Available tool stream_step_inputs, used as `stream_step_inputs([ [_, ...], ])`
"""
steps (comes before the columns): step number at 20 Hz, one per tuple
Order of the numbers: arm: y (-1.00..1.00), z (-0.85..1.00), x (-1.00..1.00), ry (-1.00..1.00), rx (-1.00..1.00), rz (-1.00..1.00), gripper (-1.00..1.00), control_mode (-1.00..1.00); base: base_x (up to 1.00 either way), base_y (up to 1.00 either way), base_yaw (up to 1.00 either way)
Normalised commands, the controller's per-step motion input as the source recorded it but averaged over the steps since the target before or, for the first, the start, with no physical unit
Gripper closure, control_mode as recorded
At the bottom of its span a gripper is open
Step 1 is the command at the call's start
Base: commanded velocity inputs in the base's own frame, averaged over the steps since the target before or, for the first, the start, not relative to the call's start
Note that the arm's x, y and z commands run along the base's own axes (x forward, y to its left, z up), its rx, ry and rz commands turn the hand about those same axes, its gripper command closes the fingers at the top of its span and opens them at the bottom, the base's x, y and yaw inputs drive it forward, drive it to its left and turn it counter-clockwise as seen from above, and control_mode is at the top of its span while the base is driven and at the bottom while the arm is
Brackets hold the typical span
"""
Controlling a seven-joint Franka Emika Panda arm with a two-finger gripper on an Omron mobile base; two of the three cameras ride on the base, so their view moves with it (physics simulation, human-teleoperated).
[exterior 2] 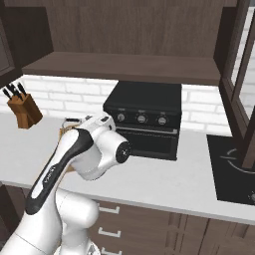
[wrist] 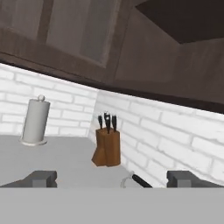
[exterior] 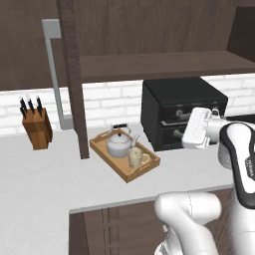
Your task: Pick the kettle from the counter and place it on the tray. Then pick the mug from the cabinet and place it on the tray. Then close the cabinet doors.
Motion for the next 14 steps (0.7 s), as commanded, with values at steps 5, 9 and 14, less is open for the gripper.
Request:
stream_step_inputs([
  [5, -0.54, 0.36, -0.52, -0.02, 0.00, -0.24, -1.00, -1.00, 0.00, 0.00, 0.00],
  [9, -0.55, 0.38, -0.47, 0.00, 0.00, -0.24, -1.00, -1.00, 0.00, 0.00, 0.00],
  [14, -0.49, 0.08, -0.38, -0.05, -0.01, -0.09, -1.00, -1.00, 0.00, 0.00, 0.00],
])
